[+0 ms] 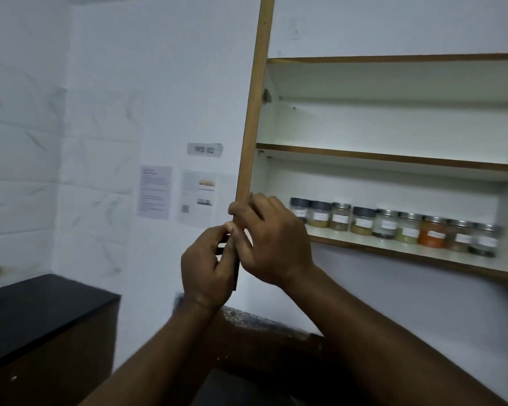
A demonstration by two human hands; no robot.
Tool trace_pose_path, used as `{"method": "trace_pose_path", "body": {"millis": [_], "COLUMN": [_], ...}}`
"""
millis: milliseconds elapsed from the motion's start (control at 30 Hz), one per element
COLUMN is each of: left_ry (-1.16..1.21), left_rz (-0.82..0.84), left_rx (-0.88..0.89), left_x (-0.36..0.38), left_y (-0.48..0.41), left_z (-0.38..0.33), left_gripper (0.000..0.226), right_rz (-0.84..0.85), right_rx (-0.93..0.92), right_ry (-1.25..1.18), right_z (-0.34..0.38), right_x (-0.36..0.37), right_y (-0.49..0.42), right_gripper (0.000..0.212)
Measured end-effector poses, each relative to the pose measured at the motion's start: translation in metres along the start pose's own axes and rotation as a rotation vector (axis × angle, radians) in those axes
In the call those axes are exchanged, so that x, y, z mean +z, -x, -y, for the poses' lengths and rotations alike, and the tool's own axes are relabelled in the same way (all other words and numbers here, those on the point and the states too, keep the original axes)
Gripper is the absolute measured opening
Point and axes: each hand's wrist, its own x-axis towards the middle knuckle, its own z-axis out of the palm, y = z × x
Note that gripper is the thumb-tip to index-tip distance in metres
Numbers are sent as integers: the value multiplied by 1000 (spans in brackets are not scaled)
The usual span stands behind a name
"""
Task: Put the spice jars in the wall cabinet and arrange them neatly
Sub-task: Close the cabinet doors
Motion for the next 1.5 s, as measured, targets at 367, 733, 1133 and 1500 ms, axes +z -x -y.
{"method": "trace_pose_path", "body": {"millis": [367,733,1133,1500], "left_ry": [-119,-348,-509,-608], "left_rz": [377,703,831,948], "left_rx": [134,225,160,119], "left_x": [125,239,326,362], "left_y": [38,33,25,2], "left_z": [-28,-16,-7,4], "left_gripper": [71,92,100,98], "right_rz": [126,436,724,880], "right_rx": [538,752,768,744], "right_ry": [144,245,429,519], "right_z": [-105,-197,-263,-312], "right_x": [-76,-89,-50,-26], "right_y": [62,107,131,148], "right_gripper": [14,63,92,93]}}
